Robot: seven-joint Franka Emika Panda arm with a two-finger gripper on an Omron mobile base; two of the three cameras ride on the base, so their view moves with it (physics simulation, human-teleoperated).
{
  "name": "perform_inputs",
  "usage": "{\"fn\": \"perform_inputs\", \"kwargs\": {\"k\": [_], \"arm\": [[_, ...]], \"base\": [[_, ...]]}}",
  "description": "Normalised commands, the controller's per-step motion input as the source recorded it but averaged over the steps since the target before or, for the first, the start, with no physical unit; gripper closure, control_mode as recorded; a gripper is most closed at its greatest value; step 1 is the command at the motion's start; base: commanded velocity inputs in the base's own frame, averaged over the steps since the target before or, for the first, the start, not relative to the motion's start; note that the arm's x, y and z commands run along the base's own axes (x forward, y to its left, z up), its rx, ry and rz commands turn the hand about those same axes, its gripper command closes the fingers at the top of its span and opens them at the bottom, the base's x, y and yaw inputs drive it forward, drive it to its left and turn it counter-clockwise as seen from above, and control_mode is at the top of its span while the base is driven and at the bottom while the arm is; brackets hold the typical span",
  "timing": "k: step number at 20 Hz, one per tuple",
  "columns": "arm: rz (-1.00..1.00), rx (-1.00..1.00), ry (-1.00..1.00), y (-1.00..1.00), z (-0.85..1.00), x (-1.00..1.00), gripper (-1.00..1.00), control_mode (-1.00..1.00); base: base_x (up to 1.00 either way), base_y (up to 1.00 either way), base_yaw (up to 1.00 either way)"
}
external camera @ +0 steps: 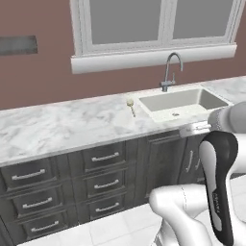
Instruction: Grab the spray bottle from the cabinet, then place it next to the cutting board for sanitizing. Then grab the dish brush from the countertop next to the sink and place it next to the cutting board.
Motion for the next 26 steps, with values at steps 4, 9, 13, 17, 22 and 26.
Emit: {"fn": "perform_inputs", "kwargs": {"k": [4,9,13,17,22,26], "arm": [[0.0,0.0,0.0,0.0,0.0,0.0,-1.0,1.0],[0.0,0.0,0.0,0.0,0.0,0.0,-1.0,1.0],[0.0,0.0,0.0,0.0,0.0,0.0,-1.0,1.0],[0.0,0.0,0.0,0.0,0.0,0.0,-1.0,1.0],[0.0,0.0,0.0,0.0,0.0,0.0,-1.0,1.0],[0.0,0.0,0.0,0.0,0.0,0.0,-1.0,1.0]], "base": [[1.0,-0.74,0.18],[1.0,-0.37,0.18],[1.0,0.16,0.09],[1.0,0.01,0.1],[0.79,0.4,0.12],[0.79,0.3,0.18]]}}
